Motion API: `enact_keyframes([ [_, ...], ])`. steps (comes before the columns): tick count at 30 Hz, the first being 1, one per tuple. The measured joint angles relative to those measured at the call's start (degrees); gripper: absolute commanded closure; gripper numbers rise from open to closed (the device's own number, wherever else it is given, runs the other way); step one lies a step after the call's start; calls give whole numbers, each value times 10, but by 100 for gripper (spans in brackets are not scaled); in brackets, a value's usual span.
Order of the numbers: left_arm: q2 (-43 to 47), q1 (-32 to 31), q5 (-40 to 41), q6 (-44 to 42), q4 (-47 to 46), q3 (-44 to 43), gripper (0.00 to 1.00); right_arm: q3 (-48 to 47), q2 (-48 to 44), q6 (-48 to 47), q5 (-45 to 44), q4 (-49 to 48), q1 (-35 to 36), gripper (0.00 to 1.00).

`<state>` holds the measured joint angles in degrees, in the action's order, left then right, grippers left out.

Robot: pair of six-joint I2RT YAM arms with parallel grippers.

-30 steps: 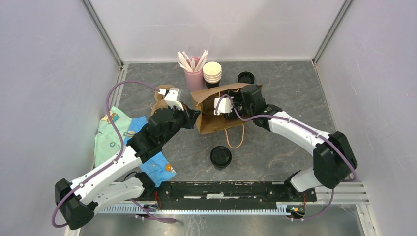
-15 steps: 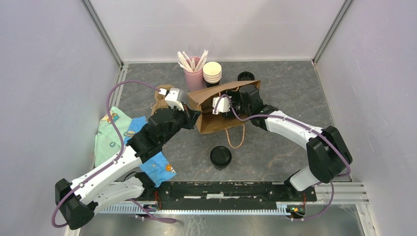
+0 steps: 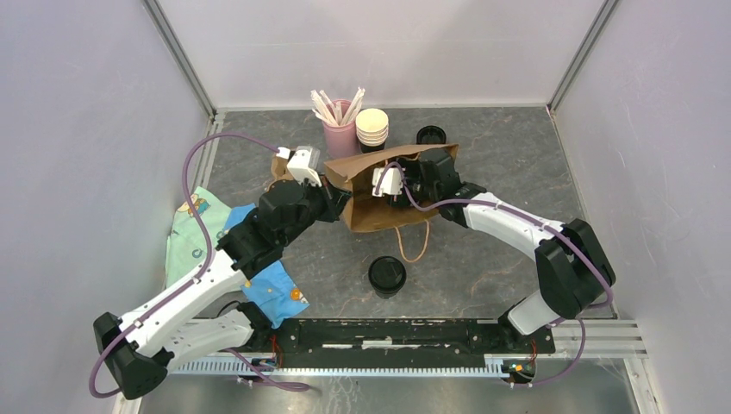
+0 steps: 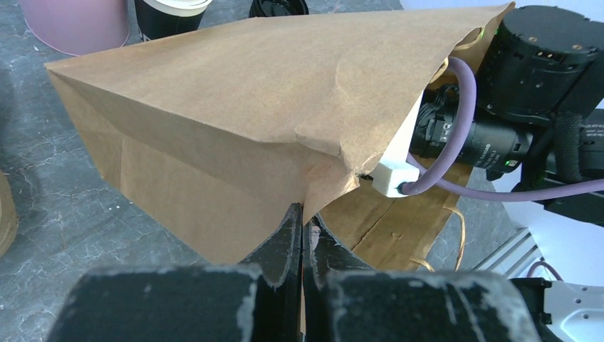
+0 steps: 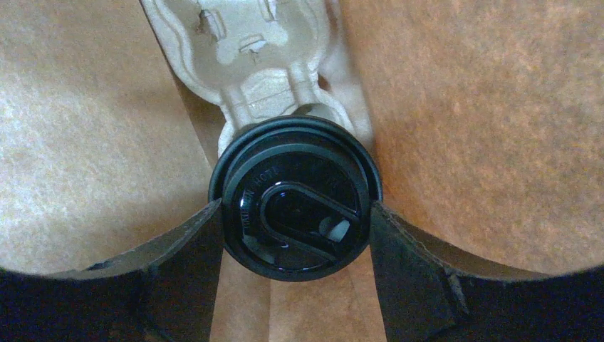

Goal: Pack the takeout coffee
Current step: Place the coffee cup on the cup tray.

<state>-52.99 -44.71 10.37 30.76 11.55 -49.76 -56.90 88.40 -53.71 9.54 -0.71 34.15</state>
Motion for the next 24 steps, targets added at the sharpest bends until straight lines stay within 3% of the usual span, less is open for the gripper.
enact_keyframes([
  [12,-29,0,-5,58,89,-87,98,-22,-18,72,-3,65,10,100],
  [24,-80,0,-35,117,160,-161,98,-67,-54,159,-43,243,30,100],
])
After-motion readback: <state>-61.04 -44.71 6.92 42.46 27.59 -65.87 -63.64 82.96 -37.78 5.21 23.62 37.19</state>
